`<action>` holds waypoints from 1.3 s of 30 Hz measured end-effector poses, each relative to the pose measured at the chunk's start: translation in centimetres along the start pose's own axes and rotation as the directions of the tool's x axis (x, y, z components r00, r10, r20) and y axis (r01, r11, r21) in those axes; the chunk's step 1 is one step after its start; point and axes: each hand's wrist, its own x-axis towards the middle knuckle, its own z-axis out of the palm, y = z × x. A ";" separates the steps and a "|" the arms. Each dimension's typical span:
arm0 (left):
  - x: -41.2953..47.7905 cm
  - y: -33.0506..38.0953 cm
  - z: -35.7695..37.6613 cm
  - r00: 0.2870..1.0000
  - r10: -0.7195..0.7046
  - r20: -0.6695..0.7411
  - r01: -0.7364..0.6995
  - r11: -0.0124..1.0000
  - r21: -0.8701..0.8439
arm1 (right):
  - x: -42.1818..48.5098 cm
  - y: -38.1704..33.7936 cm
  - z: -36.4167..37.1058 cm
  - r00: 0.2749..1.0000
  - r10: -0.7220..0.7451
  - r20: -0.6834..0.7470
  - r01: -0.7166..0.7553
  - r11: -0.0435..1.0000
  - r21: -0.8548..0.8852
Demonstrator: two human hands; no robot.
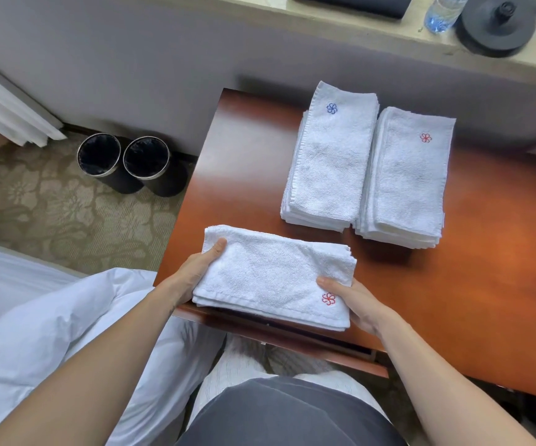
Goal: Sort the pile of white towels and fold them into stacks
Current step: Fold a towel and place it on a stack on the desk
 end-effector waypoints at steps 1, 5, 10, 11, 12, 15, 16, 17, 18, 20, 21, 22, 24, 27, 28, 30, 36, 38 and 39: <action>0.0 0.1 -0.1 1.000 0.003 0.013 -0.003 1.000 -0.003 | 0.1 0.1 0.1 1.000 0.002 0.000 -0.002 1.000 -0.001; -0.3 0.2 0.1 1.000 0.029 0.010 -0.029 0.999 0.021 | 0.5 0.4 -0.1 0.997 -0.003 -0.081 0.001 1.000 -0.021; -0.7 0.4 1.0 0.984 0.098 -0.149 -0.086 0.992 0.088 | 1.0 0.4 0.1 0.992 0.019 -0.128 -0.027 0.998 -0.056; -0.8 0.5 1.1 0.980 0.105 -0.170 -0.089 0.991 0.095 | 1.0 0.5 0.1 0.989 0.020 -0.146 -0.030 0.997 -0.067; -0.9 0.7 1.3 0.976 0.107 -0.188 -0.088 0.990 0.108 | 1.0 0.6 0.1 0.985 0.016 -0.173 -0.031 0.995 -0.089; -0.7 0.9 1.8 0.955 0.119 -0.273 -0.063 0.976 0.207 | 1.0 0.6 0.6 0.964 -0.031 -0.263 -0.019 0.982 -0.186; -0.6 0.9 1.9 0.943 0.119 -0.310 -0.041 0.968 0.246 | 1.0 0.7 0.8 0.951 -0.061 -0.304 -0.013 0.972 -0.236; -0.3 0.8 1.8 0.935 0.115 -0.336 -0.018 0.960 0.280 | 0.9 0.9 1.0 0.932 -0.102 -0.347 -0.010 0.952 -0.307; -0.2 0.8 1.7 0.932 0.110 -0.345 0.002 0.951 0.308 | 1.0 1.0 1.0 0.915 -0.144 -0.377 -0.010 0.926 -0.378; -0.1 1.1 1.4 0.941 0.106 -0.322 0.013 0.938 0.347 | 0.9 1.1 0.8 0.905 -0.187 -0.383 0.005 0.903 -0.429; 0.0 1.2 1.4 0.943 0.119 -0.312 0.010 0.924 0.382 | 0.8 1.1 0.8 0.908 -0.192 -0.373 0.018 0.906 -0.422; 0.0 1.4 1.4 0.934 0.163 -0.318 -0.002 0.892 0.453 | 0.6 1.1 0.8 0.909 -0.199 -0.367 0.031 0.909 -0.416; -0.2 2.4 1.9 0.863 0.368 -0.347 -0.022 0.713 0.701 | 0.5 1.2 1.3 0.903 -0.206 -0.378 0.037 0.913 -0.407; -0.7 4.8 3.8 0.758 0.652 -0.011 -0.165 0.209 0.964 | 0.5 1.4 1.9 0.901 -0.222 -0.372 0.075 0.926 -0.370; -0.6 5.6 4.6 0.774 0.614 0.155 -0.257 0.081 0.963 | 0.4 1.4 2.0 0.906 -0.236 -0.351 0.103 0.928 -0.359; -0.4 6.3 5.7 0.837 0.444 0.319 -0.346 -0.022 0.938 | 0.3 1.2 2.3 0.913 -0.242 -0.327 0.122 0.929 -0.349; 1.0 6.1 4.5 0.892 0.350 0.287 -0.309 0.007 0.951 | 0.9 1.2 3.0 0.898 -0.262 -0.354 0.091 0.897 -0.433; 1.2 5.6 3.4 0.894 0.359 0.267 -0.299 0.036 0.954 | 1.3 0.9 3.4 0.899 -0.277 -0.341 0.094 0.879 -0.467; 1.2 5.2 2.9 0.891 0.375 0.255 -0.292 0.044 0.955 | 1.6 0.6 3.8 0.897 -0.286 -0.336 0.096 0.870 -0.484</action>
